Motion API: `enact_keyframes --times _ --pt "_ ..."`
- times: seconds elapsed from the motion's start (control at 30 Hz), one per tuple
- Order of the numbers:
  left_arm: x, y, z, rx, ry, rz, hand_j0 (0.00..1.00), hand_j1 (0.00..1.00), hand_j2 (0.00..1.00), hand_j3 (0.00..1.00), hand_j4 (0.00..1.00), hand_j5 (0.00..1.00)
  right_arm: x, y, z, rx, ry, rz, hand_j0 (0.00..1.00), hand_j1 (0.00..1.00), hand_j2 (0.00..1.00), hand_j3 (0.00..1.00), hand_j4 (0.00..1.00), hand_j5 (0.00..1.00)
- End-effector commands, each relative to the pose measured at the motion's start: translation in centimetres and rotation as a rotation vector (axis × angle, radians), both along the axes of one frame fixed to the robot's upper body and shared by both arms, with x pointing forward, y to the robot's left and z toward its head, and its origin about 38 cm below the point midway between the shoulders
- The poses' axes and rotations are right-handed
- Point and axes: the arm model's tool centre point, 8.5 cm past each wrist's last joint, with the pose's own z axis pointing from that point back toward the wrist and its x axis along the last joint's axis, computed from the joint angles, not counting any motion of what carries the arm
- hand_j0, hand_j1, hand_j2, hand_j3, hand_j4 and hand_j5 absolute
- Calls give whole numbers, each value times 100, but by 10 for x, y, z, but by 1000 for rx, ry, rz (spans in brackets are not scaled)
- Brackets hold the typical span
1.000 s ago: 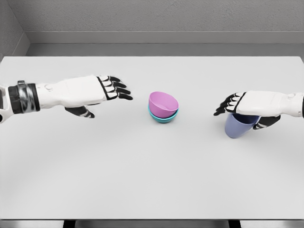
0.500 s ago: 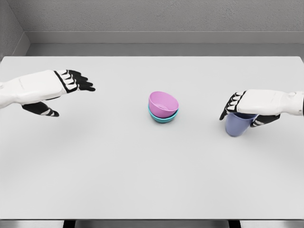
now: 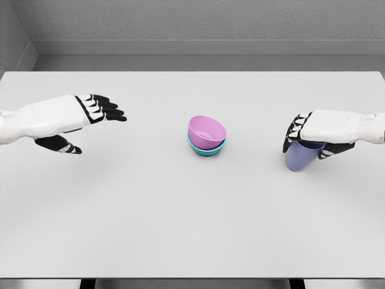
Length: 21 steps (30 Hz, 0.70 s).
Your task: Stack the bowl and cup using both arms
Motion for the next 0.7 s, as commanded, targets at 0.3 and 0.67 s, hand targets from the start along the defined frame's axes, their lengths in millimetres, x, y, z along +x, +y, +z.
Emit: enact_keyframes --times 0.3,0.67 --pt "1 1 -1 -3 11 5 100 100 100 100 100 100 5 -2 9 7 -20 -10 56 56 56 56 56 56" --pt "2 -1 -2 -8 9 2 100 100 100 100 100 100 8 4 17 18 -42 2 47 47 47 47 47 47"
